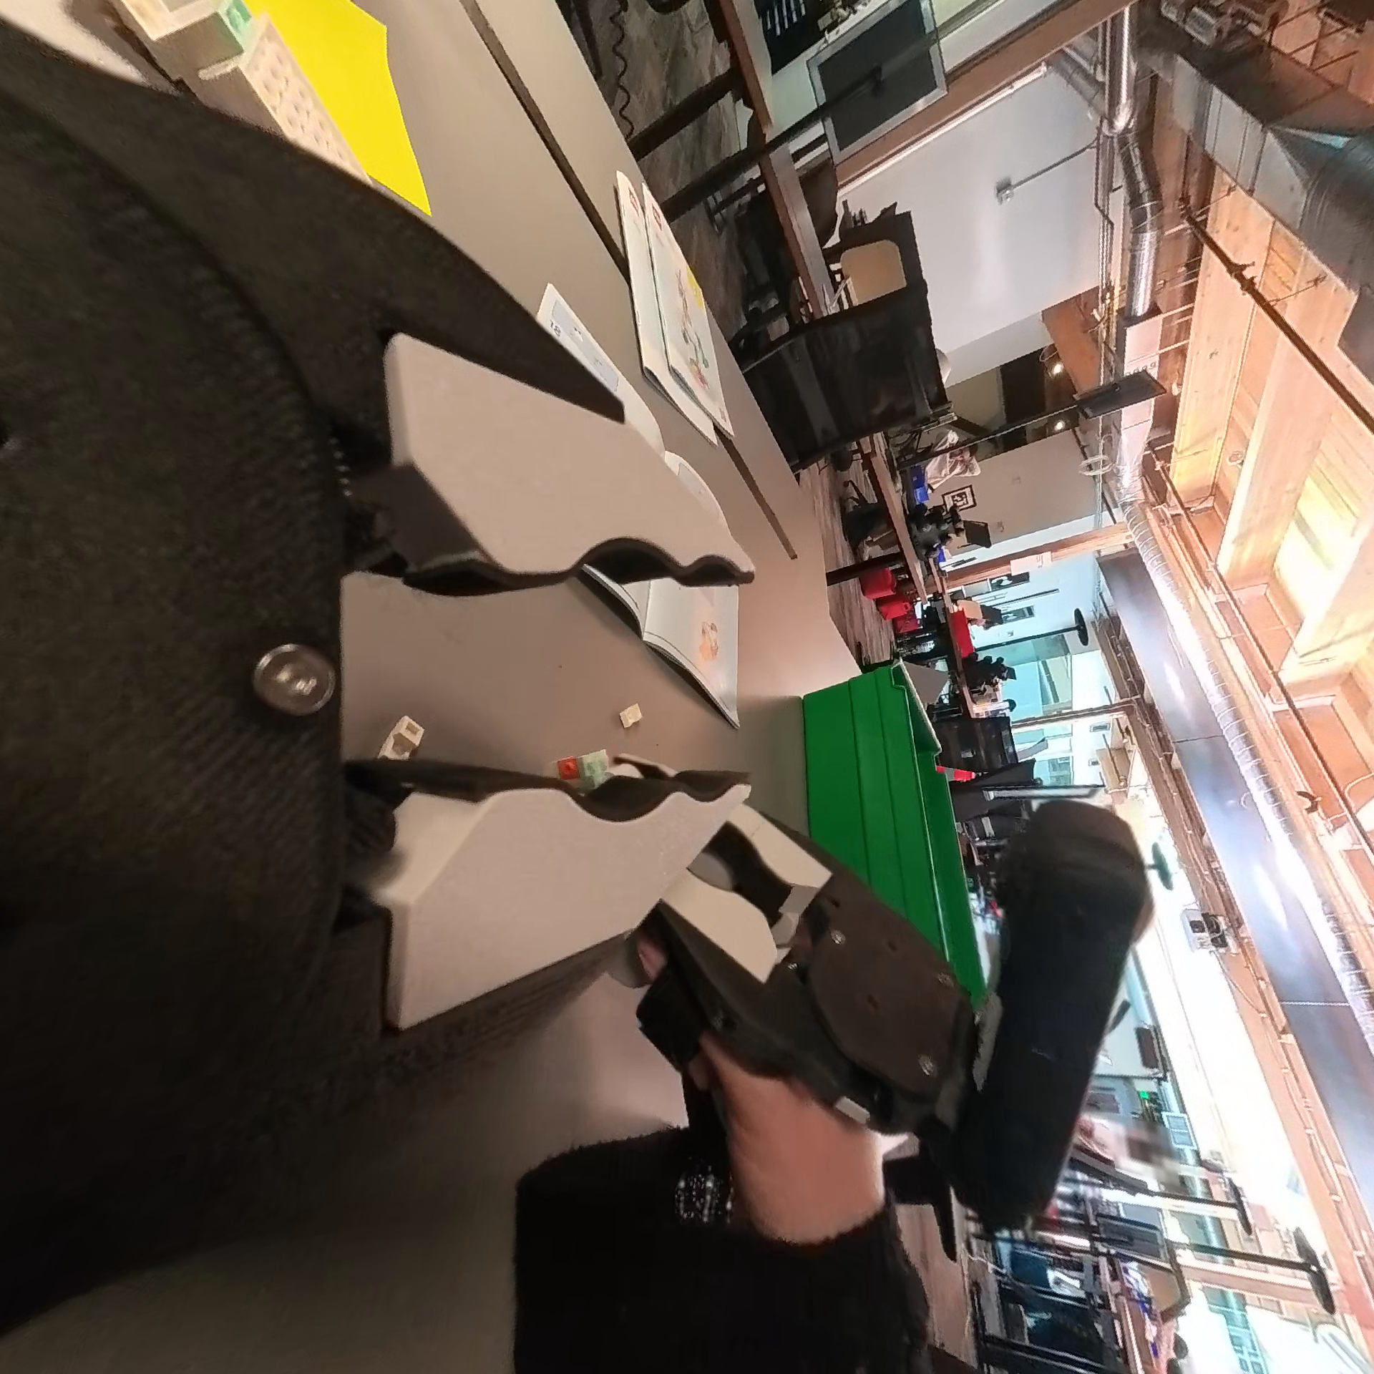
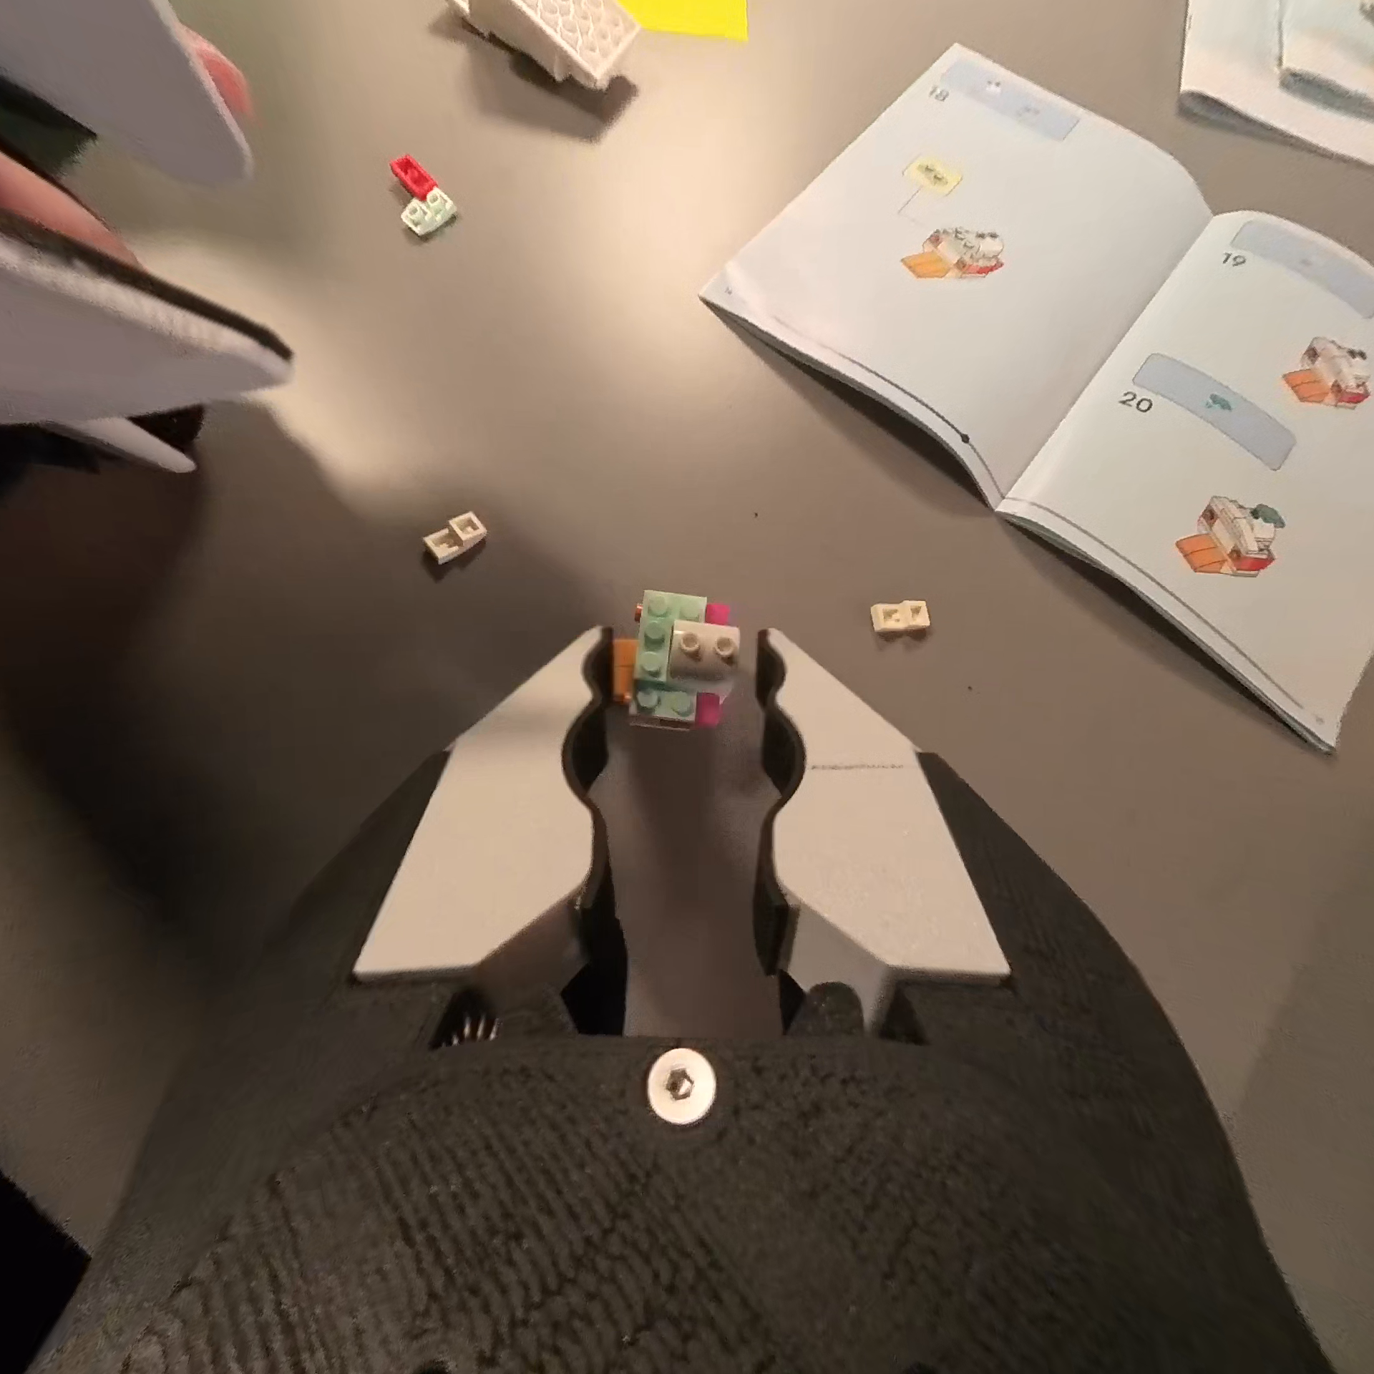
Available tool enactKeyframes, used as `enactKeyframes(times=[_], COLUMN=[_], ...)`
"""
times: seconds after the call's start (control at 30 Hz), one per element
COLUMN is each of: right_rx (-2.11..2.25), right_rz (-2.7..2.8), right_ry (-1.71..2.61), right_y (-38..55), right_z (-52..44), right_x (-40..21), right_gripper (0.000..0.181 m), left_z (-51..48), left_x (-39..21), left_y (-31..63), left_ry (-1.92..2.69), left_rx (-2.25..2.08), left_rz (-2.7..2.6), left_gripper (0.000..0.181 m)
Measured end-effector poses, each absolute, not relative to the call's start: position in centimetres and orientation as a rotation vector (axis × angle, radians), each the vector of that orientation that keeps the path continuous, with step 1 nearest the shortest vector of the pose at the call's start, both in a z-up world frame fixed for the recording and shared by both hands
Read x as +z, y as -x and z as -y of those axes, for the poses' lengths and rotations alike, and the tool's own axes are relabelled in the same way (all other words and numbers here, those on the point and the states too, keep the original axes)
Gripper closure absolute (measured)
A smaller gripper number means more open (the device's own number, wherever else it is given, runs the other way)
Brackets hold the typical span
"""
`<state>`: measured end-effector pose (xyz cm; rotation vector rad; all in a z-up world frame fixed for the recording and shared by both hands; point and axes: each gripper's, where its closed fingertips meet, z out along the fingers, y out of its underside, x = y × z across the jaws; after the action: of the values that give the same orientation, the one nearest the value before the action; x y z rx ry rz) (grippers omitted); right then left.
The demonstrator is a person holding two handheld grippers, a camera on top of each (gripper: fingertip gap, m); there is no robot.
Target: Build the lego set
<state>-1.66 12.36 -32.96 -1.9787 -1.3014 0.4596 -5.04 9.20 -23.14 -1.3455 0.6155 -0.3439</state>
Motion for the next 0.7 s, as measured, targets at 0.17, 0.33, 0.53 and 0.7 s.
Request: enactKeyframes(times=[0.17,0.33,0.53,0.7], right_rx=[0.51,0.258,-0.121,-0.251], right_rz=[1.137,0.813,0.724,0.805], right_ry=[1.781,1.452,1.333,1.328], right_y=[0.8,-4.6,-9.5,-9.2], right_z=[-13.9,-16.7,-18.7,-18.8], right_x=[-27.6,-22.9,-24.9,-25.8], right_gripper=[0.121,0.14,0.168,0.177], left_z=[-9.0,-9.1,-9.5,-9.4], left_x=[-22.9,-22.6,-23.0,-23.1], left_y=[5.1,5.5,5.9,5.6], left_ry=[1.328,1.317,1.342,1.346], left_rx=[-0.314,-0.319,-0.322,-0.349], left_rz=[-0.625,-0.597,-0.574,-0.585], left_gripper=[0.136,0.138,0.147,0.154])
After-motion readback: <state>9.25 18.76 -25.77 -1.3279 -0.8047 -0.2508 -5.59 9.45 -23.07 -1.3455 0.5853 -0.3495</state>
